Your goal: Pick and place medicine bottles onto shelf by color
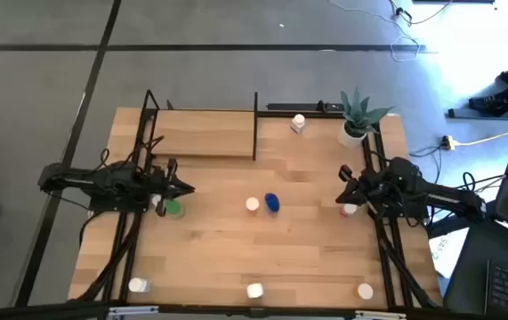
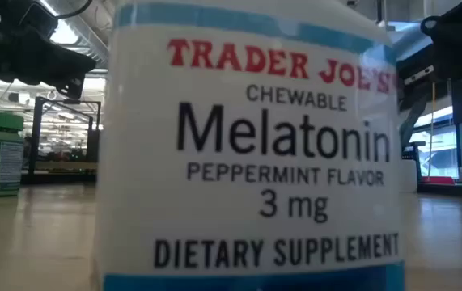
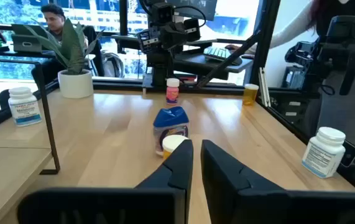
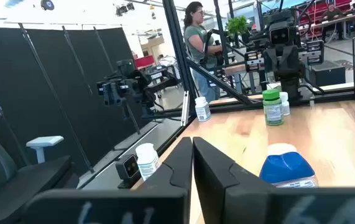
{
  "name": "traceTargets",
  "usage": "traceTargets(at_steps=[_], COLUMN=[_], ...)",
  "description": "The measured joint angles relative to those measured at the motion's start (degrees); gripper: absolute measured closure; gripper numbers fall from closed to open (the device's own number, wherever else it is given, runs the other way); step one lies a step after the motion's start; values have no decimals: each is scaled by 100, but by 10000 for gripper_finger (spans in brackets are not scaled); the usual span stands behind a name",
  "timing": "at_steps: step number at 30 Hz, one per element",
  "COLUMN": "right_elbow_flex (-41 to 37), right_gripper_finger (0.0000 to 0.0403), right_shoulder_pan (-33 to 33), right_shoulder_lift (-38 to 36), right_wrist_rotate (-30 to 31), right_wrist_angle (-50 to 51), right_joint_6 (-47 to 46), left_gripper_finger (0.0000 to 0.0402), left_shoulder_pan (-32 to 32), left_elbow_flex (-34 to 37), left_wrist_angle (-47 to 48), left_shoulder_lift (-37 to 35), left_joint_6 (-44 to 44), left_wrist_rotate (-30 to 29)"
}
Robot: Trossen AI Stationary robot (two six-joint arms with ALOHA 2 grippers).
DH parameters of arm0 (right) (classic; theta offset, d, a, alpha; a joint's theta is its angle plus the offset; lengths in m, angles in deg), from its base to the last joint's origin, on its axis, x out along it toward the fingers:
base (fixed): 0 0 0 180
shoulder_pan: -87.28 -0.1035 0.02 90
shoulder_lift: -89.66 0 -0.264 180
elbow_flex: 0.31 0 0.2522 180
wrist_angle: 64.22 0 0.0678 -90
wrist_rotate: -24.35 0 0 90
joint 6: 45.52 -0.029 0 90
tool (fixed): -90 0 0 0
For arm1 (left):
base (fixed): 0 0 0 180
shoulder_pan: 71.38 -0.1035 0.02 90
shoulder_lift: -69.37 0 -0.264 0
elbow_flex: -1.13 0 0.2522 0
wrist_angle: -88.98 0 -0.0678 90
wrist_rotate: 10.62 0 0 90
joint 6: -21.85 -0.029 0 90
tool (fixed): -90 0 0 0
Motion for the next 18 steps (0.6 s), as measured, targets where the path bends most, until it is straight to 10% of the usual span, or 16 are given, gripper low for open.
traceTargets(at_steps=[18], right_elbow_flex=[2], right_gripper_finger=[385], right_shoulder_pan=[0], right_shoulder_lift=[0], right_wrist_rotate=[0], right_wrist_angle=[0], right_joint_6=[-4], left_gripper_finger=[374], left_shoulder_pan=[2], left_elbow_flex=[0], left_wrist_angle=[0], left_shoulder_lift=[0], left_joint_6=[0], left_wrist_rotate=[0])
